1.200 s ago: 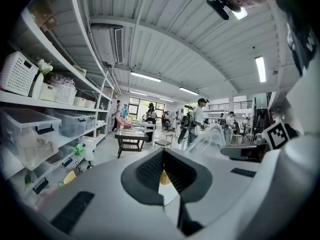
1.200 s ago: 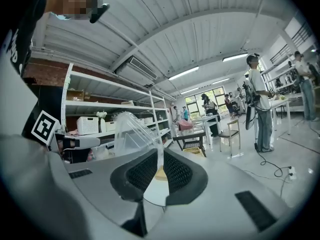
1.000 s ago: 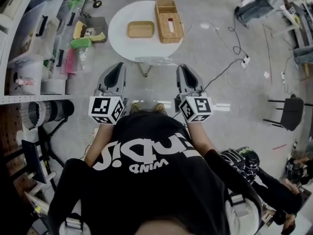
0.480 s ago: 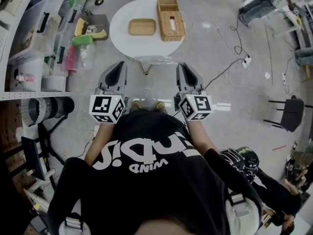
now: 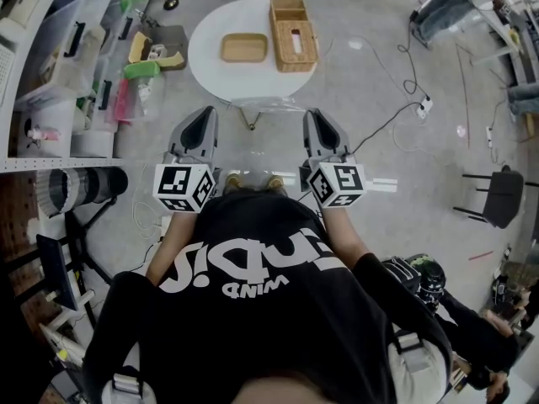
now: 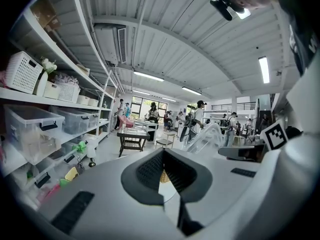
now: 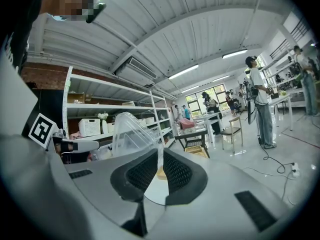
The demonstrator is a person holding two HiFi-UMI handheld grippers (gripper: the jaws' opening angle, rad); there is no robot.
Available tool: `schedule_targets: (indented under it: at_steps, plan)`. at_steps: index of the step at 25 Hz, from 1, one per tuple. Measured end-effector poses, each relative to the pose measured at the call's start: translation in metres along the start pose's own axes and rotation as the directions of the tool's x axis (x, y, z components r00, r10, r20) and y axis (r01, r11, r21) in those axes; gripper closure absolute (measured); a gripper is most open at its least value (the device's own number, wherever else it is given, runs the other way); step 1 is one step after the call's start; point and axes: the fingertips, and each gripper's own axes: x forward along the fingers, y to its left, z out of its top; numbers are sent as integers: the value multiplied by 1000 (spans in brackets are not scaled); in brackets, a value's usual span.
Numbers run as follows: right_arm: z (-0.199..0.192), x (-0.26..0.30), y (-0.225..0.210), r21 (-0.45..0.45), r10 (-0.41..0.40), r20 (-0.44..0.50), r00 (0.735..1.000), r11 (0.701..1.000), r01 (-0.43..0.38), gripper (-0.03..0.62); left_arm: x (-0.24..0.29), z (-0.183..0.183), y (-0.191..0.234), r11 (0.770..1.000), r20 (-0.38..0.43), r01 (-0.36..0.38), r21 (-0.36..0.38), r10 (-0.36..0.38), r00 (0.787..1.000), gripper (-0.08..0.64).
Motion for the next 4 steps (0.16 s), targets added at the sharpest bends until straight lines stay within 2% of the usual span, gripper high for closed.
schedule_targets:
  at_steps: [4]
  plan:
    - [1, 2, -1, -1, 9, 0, 1000, 1000, -9, 558, 2, 0, -1, 1000, -1, -3, -2, 3, 1000, 561]
